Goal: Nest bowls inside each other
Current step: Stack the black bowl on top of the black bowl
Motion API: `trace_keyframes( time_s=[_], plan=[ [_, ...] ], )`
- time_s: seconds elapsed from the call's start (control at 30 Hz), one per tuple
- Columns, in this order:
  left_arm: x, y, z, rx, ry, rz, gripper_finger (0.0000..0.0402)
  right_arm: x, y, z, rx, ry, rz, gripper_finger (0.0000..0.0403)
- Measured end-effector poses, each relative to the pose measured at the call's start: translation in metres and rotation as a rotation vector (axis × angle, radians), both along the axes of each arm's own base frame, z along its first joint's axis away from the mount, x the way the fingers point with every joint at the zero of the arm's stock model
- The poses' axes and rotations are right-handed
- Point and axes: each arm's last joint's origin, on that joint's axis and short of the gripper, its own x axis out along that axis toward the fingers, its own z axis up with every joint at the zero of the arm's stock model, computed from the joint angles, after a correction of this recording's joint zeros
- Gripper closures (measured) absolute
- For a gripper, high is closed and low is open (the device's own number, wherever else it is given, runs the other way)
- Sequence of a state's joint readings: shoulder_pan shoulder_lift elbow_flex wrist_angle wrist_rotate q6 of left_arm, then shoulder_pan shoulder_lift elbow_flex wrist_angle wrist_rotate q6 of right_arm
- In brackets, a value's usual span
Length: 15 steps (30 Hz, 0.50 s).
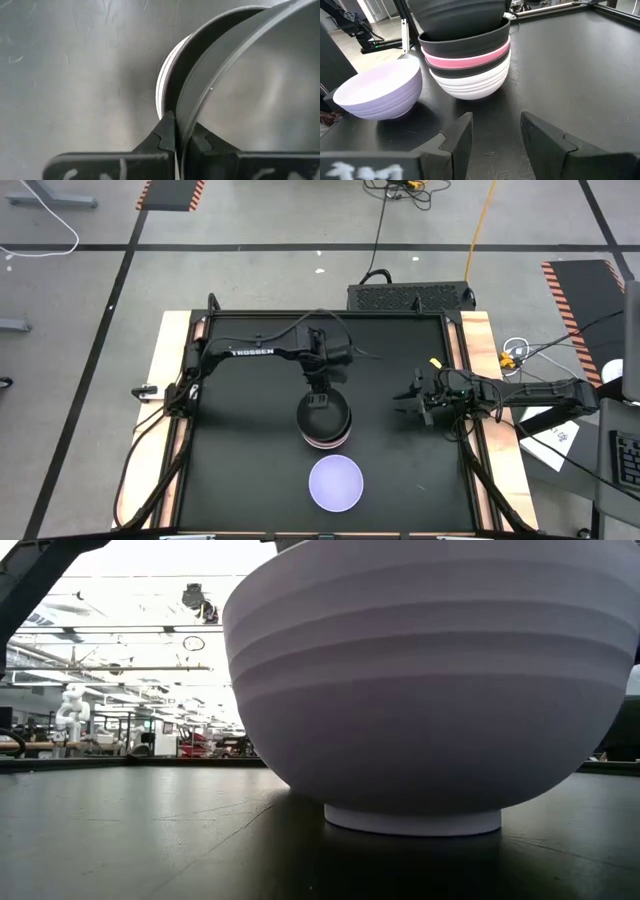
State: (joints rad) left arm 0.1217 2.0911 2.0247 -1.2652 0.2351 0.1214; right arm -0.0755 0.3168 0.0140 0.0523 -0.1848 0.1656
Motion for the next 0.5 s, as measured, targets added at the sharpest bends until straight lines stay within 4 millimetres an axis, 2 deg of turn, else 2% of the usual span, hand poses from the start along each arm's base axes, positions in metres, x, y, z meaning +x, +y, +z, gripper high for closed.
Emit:
trace_keyframes(
  time_s=[0.23,0.5],
  plan=[
    [0.003,-0.014,-0.004,0.076,0.018,0.009,0.0395,0.0,0.0,0.0,-0.006,-0.002,0.001,0.0245],
    [0.006,-0.017,-0.013,0.069,0.05,0.0,0.0396,0.0,0.0,0.0,-0.009,-0.005,0.002,0.0245]
  ],
)
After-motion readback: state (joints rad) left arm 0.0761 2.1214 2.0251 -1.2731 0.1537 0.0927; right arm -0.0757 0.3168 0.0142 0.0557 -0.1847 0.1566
